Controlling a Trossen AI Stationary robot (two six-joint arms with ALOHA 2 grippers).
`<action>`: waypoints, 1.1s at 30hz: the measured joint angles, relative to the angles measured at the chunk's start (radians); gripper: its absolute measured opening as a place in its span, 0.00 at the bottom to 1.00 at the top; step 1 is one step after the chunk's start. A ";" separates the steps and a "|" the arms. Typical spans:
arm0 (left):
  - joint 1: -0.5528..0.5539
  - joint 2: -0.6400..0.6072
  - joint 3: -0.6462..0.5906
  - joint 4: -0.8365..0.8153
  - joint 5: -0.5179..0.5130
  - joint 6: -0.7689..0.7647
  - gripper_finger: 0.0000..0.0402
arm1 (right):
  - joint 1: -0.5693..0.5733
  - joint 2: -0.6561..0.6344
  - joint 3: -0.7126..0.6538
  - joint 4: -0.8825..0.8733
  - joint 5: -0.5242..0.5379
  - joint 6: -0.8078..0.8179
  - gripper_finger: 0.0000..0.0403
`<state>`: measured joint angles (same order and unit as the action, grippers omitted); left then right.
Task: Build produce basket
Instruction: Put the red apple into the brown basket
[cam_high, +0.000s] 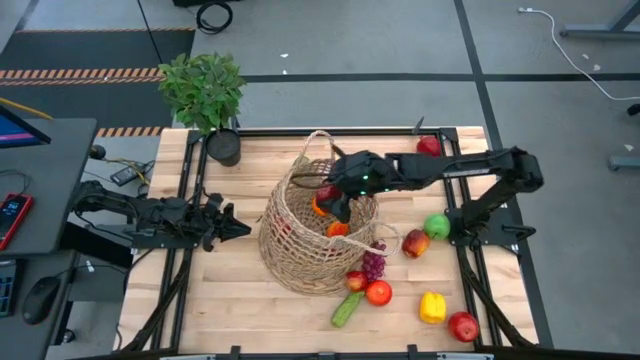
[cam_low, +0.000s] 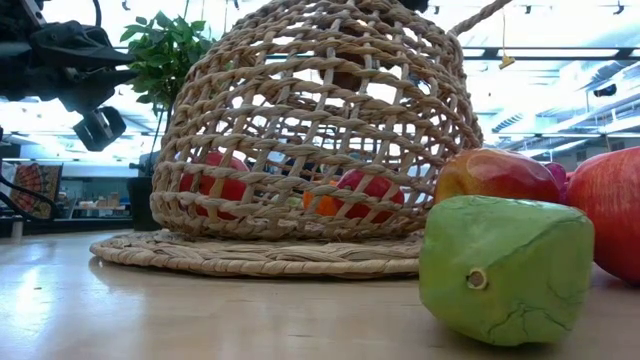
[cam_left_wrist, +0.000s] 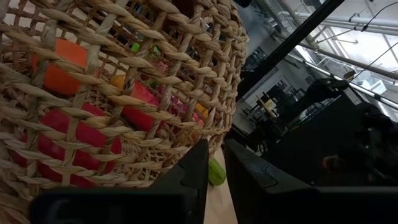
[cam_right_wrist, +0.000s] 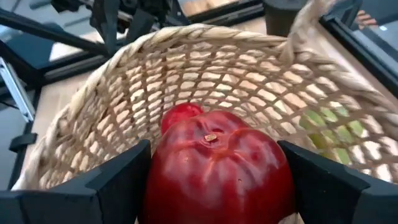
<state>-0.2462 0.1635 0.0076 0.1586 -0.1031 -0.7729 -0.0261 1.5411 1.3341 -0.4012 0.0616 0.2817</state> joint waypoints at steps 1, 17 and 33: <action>0.000 0.000 0.000 -0.001 0.000 0.000 0.15 | 0.000 0.019 0.018 -0.002 -0.001 0.003 0.85; 0.000 0.000 0.000 0.001 0.000 -0.001 0.16 | -0.021 0.155 0.080 -0.044 -0.215 -0.032 0.85; 0.000 0.000 0.000 0.001 0.000 0.000 0.16 | -0.022 0.183 0.077 -0.021 -0.250 -0.227 0.85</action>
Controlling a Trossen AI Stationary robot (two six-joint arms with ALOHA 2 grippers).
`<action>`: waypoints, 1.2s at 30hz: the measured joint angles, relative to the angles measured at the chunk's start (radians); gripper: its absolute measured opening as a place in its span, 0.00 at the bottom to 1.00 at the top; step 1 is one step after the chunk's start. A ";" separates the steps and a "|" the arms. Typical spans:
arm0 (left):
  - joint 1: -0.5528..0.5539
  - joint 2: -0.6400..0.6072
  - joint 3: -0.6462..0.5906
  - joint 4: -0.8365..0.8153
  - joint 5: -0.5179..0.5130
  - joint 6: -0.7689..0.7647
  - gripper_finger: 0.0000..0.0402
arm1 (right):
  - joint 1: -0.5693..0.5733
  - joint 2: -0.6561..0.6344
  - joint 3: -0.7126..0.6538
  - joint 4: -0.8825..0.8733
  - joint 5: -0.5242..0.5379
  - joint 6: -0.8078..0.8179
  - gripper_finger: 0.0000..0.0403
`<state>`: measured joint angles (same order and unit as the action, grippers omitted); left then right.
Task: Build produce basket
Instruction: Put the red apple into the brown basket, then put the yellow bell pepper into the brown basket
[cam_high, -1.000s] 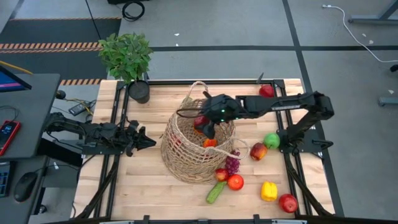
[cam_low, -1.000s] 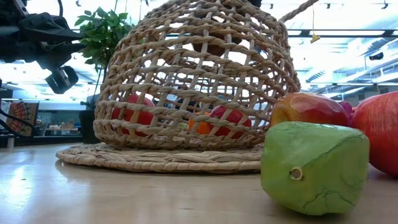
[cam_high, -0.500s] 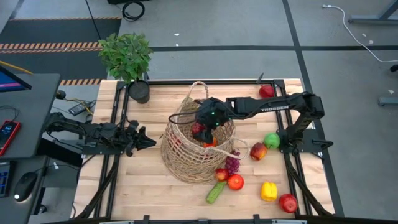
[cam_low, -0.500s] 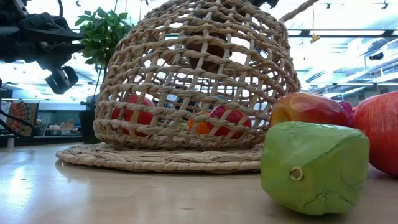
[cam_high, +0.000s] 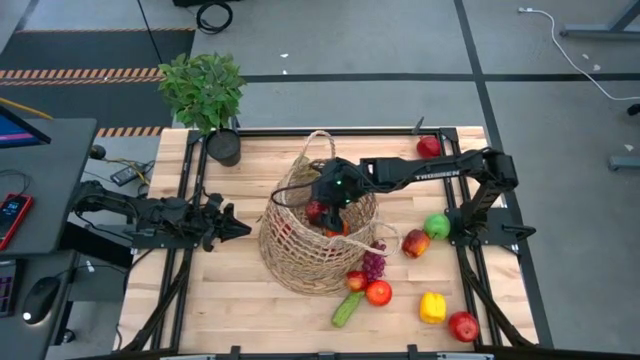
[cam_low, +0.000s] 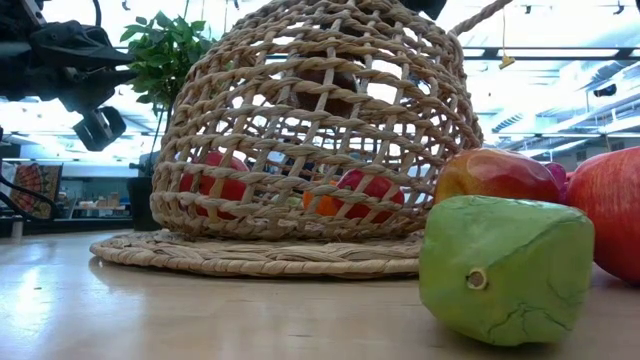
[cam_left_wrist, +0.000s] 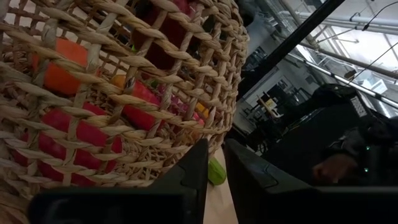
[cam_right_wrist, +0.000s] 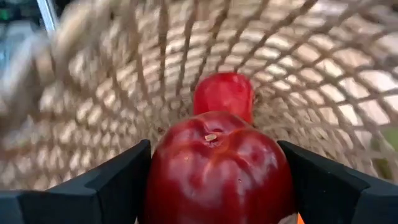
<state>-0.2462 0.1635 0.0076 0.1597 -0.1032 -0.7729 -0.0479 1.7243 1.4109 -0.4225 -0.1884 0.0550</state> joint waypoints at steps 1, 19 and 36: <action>0.000 0.000 0.000 0.000 0.000 0.000 0.16 | 0.003 0.009 0.000 0.010 -0.003 -0.018 0.85; 0.000 0.000 0.000 -0.001 0.000 0.000 0.15 | -0.028 0.075 0.001 -0.009 -0.147 -0.059 0.98; 0.000 0.000 0.000 0.000 0.000 0.000 0.15 | 0.000 -0.283 0.001 -0.018 -0.078 -0.095 0.94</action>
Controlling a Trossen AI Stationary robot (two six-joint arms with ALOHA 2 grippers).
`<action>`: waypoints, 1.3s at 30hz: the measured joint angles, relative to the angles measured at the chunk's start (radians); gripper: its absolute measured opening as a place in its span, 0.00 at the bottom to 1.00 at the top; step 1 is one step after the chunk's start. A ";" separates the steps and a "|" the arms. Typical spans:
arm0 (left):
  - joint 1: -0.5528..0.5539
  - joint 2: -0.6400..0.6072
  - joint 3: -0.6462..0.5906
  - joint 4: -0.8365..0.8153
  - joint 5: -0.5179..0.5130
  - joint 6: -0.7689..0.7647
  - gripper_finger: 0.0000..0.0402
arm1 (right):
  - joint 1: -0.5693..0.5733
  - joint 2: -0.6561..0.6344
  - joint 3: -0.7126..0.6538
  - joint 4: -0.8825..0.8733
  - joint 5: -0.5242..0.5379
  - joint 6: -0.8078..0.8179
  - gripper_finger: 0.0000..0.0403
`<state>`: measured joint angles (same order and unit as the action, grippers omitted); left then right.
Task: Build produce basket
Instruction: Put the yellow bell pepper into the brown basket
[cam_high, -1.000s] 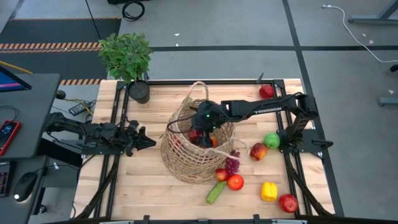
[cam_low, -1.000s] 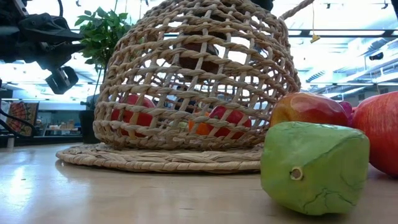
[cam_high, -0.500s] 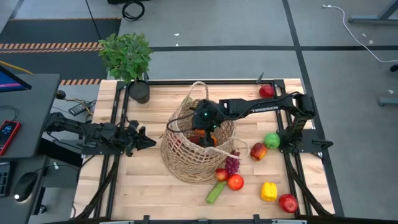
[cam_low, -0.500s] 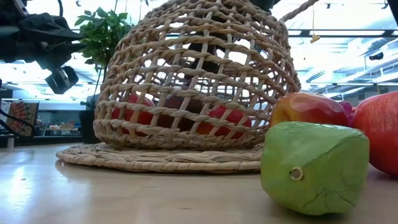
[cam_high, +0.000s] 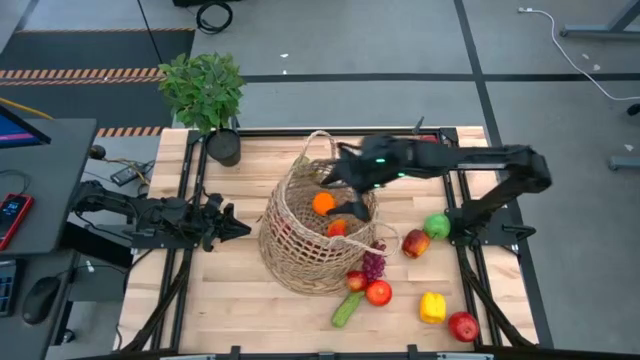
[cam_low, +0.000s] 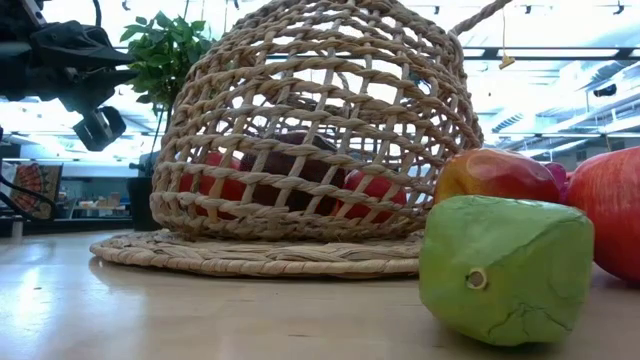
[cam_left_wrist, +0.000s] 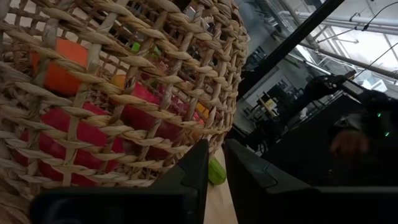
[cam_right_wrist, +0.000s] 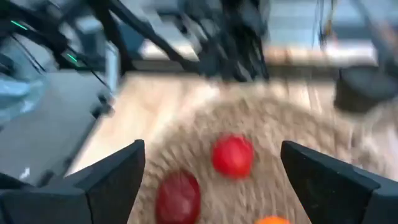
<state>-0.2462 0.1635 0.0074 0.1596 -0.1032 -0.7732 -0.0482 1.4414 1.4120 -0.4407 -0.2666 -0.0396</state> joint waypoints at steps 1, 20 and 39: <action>0.000 0.000 0.000 0.000 0.000 0.000 0.14 | 0.018 -0.030 0.000 0.006 0.011 -0.013 0.94; 0.000 0.000 0.000 0.000 0.000 0.001 0.15 | 0.558 -0.127 -0.001 -0.010 0.499 0.255 0.94; 0.000 0.000 0.000 0.001 0.000 0.000 0.15 | 0.797 -0.106 0.000 -0.502 0.422 0.629 0.90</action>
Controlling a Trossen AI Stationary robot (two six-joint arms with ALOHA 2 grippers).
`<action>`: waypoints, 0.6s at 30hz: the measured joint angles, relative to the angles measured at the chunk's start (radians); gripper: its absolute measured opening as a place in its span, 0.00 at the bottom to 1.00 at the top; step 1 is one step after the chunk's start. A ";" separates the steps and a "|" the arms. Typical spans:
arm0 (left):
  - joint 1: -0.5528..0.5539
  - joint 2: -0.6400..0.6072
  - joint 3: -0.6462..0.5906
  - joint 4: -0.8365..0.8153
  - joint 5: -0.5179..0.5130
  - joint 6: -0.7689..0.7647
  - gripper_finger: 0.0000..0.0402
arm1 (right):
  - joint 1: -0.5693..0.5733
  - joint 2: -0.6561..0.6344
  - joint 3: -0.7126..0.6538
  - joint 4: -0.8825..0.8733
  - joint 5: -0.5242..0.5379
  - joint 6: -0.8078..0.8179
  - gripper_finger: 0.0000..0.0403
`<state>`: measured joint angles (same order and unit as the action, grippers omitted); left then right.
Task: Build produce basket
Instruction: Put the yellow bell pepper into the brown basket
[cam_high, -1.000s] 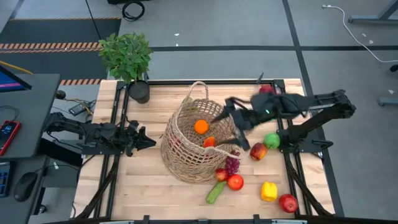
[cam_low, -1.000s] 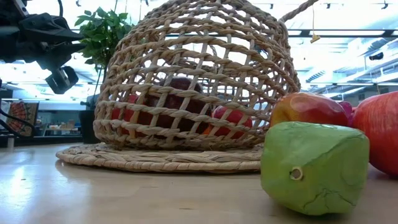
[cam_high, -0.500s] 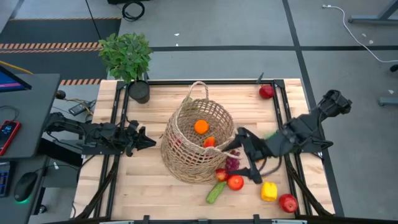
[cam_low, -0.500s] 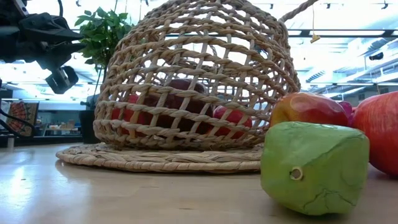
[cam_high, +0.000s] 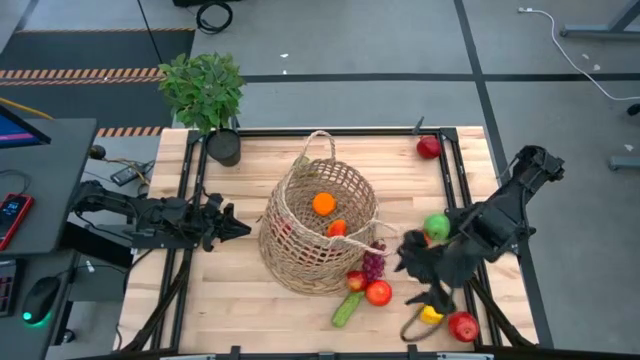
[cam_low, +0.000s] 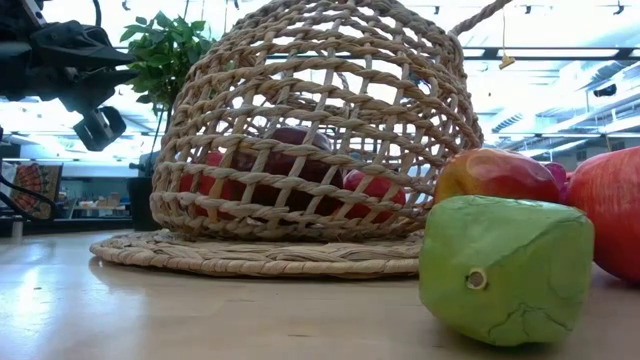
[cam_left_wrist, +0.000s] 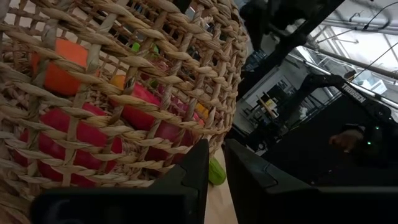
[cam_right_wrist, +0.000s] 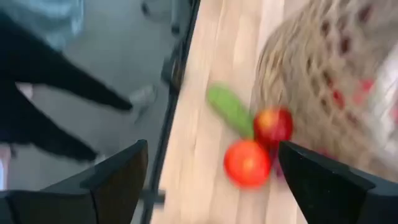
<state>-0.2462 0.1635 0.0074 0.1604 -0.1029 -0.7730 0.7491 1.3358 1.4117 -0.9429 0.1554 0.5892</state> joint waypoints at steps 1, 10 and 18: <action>0.000 0.000 0.000 0.000 0.000 0.000 0.15 | 0.015 0.002 -0.001 -0.029 0.000 0.001 0.89; 0.000 0.000 0.000 0.000 0.000 0.000 0.14 | 0.129 -0.001 -0.231 0.006 0.102 -0.170 0.89; 0.000 0.000 0.000 -0.001 0.000 0.000 0.15 | 0.132 -0.003 -0.360 0.058 -0.253 -0.166 0.89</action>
<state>-0.2462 0.1635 0.0074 0.1596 -0.1032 -0.7731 0.8814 1.3323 1.0515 -0.8847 -0.0973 0.4236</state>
